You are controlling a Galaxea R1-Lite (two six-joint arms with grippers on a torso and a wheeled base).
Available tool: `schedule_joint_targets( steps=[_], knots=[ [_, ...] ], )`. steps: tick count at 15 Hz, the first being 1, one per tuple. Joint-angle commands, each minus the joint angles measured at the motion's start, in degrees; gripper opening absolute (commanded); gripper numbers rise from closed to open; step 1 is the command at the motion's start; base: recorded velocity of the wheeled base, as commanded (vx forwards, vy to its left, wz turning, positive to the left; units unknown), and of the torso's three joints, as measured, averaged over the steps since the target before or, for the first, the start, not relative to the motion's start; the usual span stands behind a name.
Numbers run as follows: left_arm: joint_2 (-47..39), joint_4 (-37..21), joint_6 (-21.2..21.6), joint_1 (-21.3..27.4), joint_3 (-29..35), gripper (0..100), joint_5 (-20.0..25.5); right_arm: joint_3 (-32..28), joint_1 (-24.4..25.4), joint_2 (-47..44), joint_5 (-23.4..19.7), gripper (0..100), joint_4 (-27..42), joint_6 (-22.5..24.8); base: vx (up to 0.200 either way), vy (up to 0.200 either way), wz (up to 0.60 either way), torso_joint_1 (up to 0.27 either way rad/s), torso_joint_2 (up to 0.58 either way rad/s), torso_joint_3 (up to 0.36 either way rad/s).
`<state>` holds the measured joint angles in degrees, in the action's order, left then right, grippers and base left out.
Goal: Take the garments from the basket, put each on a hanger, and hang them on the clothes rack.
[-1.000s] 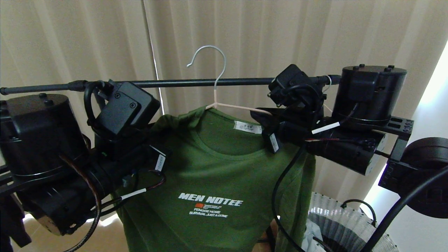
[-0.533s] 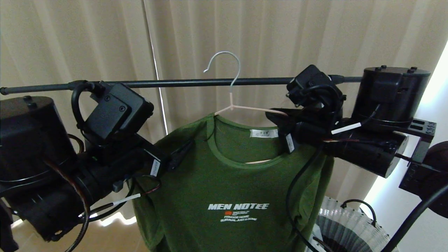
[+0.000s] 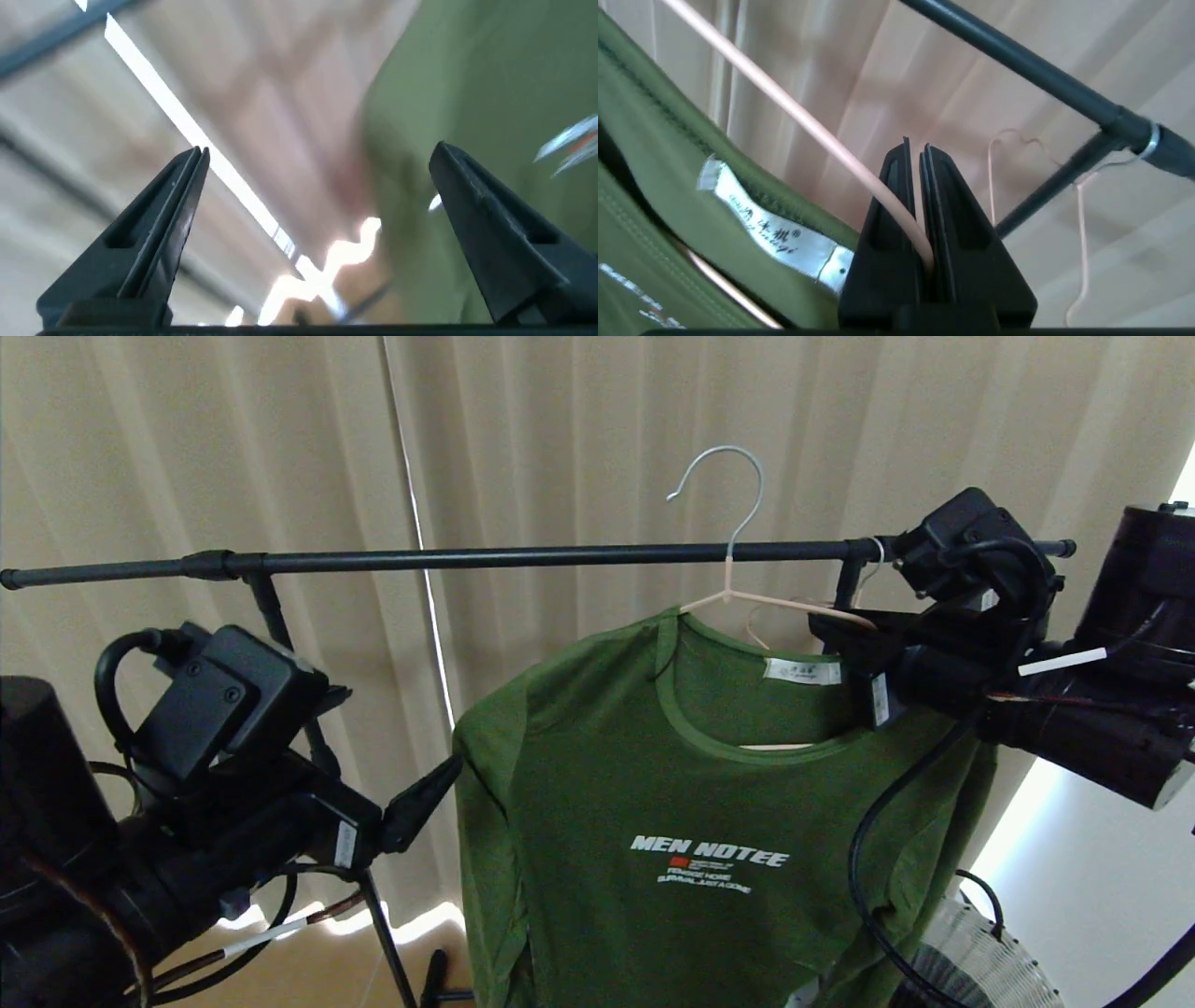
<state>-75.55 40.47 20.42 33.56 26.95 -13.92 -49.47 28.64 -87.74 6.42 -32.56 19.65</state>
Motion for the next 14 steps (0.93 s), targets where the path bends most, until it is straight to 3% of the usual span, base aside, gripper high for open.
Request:
schedule_joint_targets(
  steps=[1, 3, 5, 9, 13, 14],
  knots=[
    [1.10, 0.04, -0.29, -3.33, -4.80, 100, 0.56, 0.25, -0.16, 1.69, -0.27, 0, -0.22, 0.04, 0.000, 0.000, 0.00, 0.000, 0.00, 0.000],
    [1.28, 0.13, -0.29, -3.59, -8.85, 100, 5.66, 0.16, 0.10, 2.13, -0.54, 0, -0.40, -0.05, 0.000, 0.000, 0.00, 0.000, 0.00, 0.000],
    [1.01, 0.13, -0.20, -3.59, -9.02, 100, 7.15, -0.10, 1.86, 2.57, -0.62, 0, -1.36, -0.05, 0.000, 0.000, 0.00, 0.000, 0.00, 0.000],
    [0.05, 0.13, -0.47, -3.59, -7.88, 100, 7.24, 0.25, 3.36, 3.98, -3.79, 0, -1.63, -0.05, 0.000, 0.000, 0.00, 0.000, 0.00, 0.000],
    [-0.66, 0.04, -0.12, -4.91, -6.65, 100, 7.24, 0.78, 4.94, 5.91, -4.14, 0, -1.54, -0.05, 0.000, 0.000, 0.00, 0.000, 0.00, 0.000],
    [-0.74, 0.13, -0.12, -4.91, -6.56, 0, 7.24, 0.78, 4.94, 6.00, -4.14, 0, -1.45, -0.05, 0.000, 0.000, 0.00, 0.000, 0.00, 0.000]
  ],
)
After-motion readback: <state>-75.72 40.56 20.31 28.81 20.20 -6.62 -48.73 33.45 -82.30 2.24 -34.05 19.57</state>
